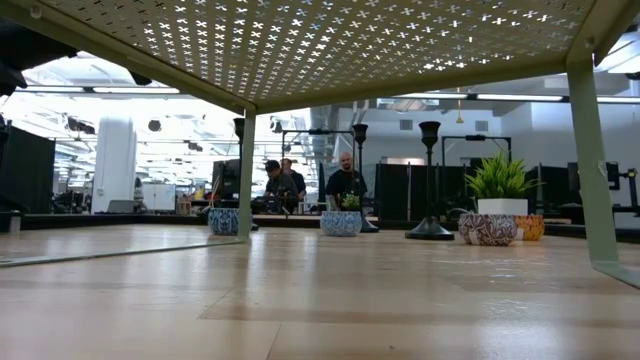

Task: Pick & Place candle stick holders
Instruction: Put the candle holder on the shelf

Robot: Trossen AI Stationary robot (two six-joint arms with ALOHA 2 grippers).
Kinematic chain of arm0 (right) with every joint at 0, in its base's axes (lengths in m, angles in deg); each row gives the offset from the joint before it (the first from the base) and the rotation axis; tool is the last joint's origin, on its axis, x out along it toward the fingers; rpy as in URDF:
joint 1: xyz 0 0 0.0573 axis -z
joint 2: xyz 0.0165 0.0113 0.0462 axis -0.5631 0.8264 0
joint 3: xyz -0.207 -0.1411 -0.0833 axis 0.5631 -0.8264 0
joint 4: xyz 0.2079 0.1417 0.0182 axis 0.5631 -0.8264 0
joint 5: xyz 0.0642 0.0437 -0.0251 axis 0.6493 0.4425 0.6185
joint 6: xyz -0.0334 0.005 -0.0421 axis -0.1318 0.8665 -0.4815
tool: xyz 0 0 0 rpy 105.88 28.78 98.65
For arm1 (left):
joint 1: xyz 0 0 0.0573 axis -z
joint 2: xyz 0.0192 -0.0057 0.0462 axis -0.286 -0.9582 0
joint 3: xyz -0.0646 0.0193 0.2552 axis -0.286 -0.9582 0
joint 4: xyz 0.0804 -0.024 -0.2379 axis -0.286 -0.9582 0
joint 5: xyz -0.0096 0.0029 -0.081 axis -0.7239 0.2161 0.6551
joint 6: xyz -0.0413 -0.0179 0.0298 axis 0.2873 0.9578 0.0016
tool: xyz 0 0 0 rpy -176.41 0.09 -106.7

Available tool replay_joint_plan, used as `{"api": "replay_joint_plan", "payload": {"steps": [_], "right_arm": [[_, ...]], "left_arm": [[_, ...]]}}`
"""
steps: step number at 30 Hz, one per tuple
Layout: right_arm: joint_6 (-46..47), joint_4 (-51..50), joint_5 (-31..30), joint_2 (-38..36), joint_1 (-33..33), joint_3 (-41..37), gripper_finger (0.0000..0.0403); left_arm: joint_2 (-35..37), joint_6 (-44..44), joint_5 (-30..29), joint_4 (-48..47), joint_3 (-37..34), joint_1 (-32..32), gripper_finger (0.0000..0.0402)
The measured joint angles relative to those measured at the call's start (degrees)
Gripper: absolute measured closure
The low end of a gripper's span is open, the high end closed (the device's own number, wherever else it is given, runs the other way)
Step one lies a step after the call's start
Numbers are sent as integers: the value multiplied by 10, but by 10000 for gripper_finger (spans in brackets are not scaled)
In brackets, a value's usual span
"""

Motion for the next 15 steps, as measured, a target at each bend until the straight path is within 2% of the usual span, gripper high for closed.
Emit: {"api": "replay_joint_plan", "payload": {"steps": [9, 15], "right_arm": [[47, -1, 2, 0, -19, 0, 68], [110, -21, 2, -3, -53, 0, 62]], "left_arm": [[0, 0, 0, 0, 0, 0, 389], [0, 0, 0, 0, 0, 0, 389]]}}
